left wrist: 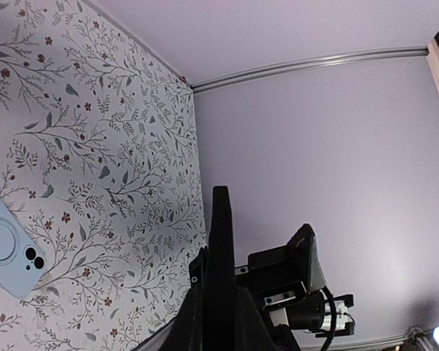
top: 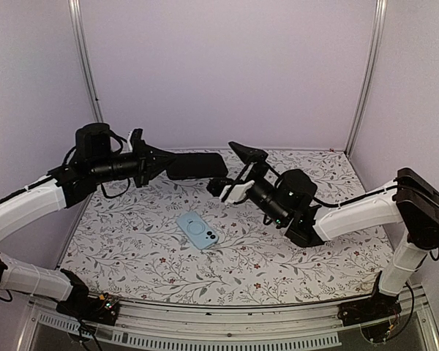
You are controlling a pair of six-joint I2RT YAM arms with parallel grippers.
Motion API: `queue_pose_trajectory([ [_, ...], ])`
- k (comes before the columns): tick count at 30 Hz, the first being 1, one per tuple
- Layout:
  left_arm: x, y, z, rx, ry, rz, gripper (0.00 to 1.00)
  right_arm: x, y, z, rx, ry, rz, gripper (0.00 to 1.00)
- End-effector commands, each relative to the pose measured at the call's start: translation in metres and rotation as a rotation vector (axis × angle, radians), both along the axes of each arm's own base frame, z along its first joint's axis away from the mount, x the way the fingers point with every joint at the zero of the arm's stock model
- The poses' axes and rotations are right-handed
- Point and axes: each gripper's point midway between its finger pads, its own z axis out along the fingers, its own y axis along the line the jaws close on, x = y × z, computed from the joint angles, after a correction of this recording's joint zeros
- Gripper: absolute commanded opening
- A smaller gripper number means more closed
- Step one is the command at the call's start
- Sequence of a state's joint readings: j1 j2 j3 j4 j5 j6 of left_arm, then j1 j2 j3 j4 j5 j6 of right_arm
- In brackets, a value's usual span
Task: Take the phone out of the phone case
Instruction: Pass from the right arm to the left, then pass from the left arm to the right
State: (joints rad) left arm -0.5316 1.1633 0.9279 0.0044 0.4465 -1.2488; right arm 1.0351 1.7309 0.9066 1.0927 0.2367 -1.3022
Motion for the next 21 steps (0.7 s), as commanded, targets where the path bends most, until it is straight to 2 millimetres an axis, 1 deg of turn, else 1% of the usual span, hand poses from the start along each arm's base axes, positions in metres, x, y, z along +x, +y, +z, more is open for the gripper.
queue_pose_trajectory([
  [1,0.008,0.008,0.051,-0.052,-0.209,0.036,0.0,-0.012,-0.023,0.007,0.168,0.24,0.048,0.99],
  [2,0.009,0.009,0.057,-0.042,-0.245,0.038,0.0,-0.015,-0.025,-0.004,0.187,0.335,0.072,0.99],
  [3,0.01,0.009,0.063,-0.023,-0.292,0.036,0.0,-0.024,-0.03,-0.001,0.198,0.397,0.109,0.99],
  [4,0.012,0.011,0.067,-0.007,-0.325,0.039,0.0,-0.031,-0.031,-0.008,0.206,0.492,0.149,0.99],
  [5,0.012,0.011,0.072,0.004,-0.366,0.036,0.0,-0.041,-0.035,-0.007,0.217,0.561,0.193,0.99],
  [6,0.012,0.012,0.077,0.011,-0.408,0.033,0.0,-0.051,-0.036,-0.011,0.245,0.668,0.244,0.99],
  [7,0.012,0.014,0.081,0.016,-0.443,0.031,0.0,-0.063,-0.042,-0.001,0.282,0.734,0.302,0.99],
  [8,0.01,0.014,0.085,0.017,-0.48,0.02,0.0,-0.076,-0.044,0.005,0.294,0.791,0.363,0.99],
  [9,0.007,0.013,0.09,0.016,-0.528,-0.002,0.0,-0.084,-0.046,0.01,0.339,0.884,0.411,0.99],
  [10,0.004,0.011,0.095,0.014,-0.573,-0.02,0.0,-0.09,-0.052,0.024,0.384,0.929,0.453,0.99],
  [12,-0.005,0.009,0.103,0.0,-0.652,-0.058,0.0,-0.091,-0.061,0.042,0.494,1.069,0.509,0.99],
  [13,-0.01,0.008,0.107,-0.011,-0.684,-0.074,0.0,-0.088,-0.066,0.047,0.58,1.188,0.529,0.99],
  [16,-0.022,0.004,0.116,-0.046,-0.759,-0.127,0.0,-0.082,-0.069,0.063,0.726,1.407,0.591,0.99],
  [19,-0.033,0.002,0.124,-0.093,-0.809,-0.168,0.0,-0.073,-0.06,0.068,0.81,1.614,0.633,0.99],
  [20,-0.035,0.002,0.126,-0.104,-0.819,-0.177,0.0,-0.073,-0.056,0.072,0.811,1.649,0.654,0.98],
  [21,-0.037,0.002,0.127,-0.113,-0.829,-0.185,0.0,-0.069,-0.051,0.071,0.818,1.689,0.657,0.98],
])
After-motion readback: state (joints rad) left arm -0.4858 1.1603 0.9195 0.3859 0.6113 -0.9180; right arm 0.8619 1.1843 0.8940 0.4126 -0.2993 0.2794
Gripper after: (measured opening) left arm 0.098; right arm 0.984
